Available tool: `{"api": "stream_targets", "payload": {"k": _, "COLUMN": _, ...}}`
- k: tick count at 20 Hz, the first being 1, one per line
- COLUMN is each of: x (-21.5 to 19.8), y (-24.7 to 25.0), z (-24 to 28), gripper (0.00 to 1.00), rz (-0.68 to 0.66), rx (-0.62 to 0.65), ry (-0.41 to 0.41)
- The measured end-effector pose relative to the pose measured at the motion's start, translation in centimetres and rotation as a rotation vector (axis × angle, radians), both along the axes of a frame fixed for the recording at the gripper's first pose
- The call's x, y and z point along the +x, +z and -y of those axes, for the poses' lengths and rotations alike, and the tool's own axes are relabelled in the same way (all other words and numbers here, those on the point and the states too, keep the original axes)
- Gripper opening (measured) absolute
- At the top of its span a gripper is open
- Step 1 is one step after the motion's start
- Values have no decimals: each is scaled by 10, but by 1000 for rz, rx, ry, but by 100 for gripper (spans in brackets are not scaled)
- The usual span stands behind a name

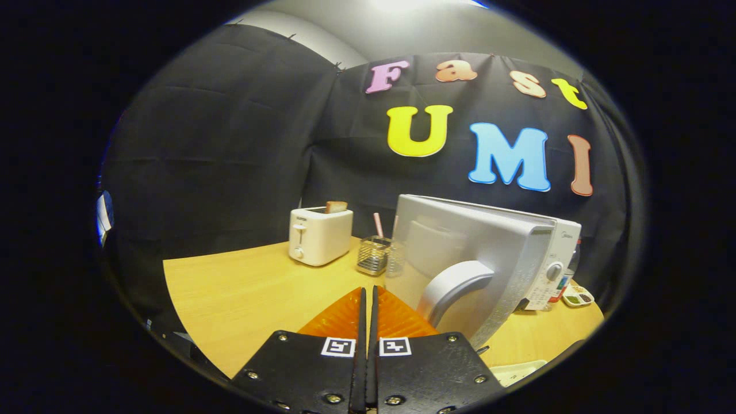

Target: Open the microwave, put the food inside, and close the microwave door.

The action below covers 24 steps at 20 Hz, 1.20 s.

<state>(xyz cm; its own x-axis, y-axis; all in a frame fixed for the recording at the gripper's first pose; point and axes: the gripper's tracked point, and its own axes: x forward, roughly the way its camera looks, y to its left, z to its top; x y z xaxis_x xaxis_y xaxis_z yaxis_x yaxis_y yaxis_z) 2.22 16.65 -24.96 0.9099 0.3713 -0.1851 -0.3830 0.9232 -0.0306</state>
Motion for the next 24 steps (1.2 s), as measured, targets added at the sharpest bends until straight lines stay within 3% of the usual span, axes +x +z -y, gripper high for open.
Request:
{"api": "stream_targets", "payload": {"k": 11, "x": 95, "y": -11, "z": 140, "gripper": 1, "rz": 10, "rx": -51, "ry": -304}}
{"api": "stream_targets", "payload": {"k": 24, "x": 189, "y": -18, "z": 194, "gripper": 1, "rz": 17, "rx": -52, "ry": -471}}
